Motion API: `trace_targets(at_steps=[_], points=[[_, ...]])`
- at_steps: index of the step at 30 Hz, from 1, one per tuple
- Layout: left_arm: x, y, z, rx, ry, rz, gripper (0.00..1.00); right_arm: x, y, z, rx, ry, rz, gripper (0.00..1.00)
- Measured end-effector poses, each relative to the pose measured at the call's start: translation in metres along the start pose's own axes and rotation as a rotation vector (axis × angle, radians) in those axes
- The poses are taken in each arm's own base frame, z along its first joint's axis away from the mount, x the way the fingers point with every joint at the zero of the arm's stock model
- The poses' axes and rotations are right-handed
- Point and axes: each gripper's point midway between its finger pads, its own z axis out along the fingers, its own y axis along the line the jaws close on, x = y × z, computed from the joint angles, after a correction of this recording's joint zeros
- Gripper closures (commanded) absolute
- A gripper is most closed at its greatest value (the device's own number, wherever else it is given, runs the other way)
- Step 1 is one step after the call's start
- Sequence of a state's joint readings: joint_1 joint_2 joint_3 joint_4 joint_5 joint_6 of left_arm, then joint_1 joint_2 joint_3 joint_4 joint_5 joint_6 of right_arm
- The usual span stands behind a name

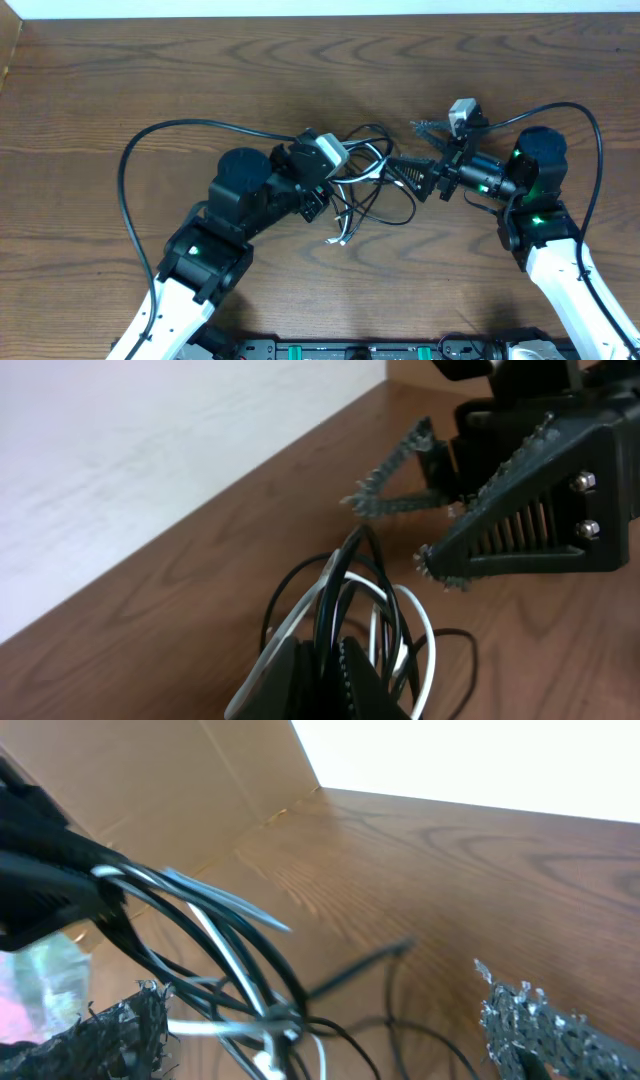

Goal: Untangle cables

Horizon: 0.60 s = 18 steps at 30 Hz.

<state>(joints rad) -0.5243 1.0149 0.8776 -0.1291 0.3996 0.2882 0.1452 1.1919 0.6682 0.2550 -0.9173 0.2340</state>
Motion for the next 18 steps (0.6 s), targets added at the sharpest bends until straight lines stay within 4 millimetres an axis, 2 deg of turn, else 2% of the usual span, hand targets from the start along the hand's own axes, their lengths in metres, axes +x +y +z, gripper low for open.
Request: trace_targets(at_steps=[11, 18], points=[[-0.014, -0.023, 0.0, 0.139, -0.067, 0.015, 0.93, -0.001, -0.01, 0.001, 0.065, -0.01, 0.016, 0.01], [-0.015, -0.028, -0.001, 0.168, -0.073, 0.015, 0.93, -0.001, -0.023, 0.0, 0.138, -0.02, 0.025, 0.01]])
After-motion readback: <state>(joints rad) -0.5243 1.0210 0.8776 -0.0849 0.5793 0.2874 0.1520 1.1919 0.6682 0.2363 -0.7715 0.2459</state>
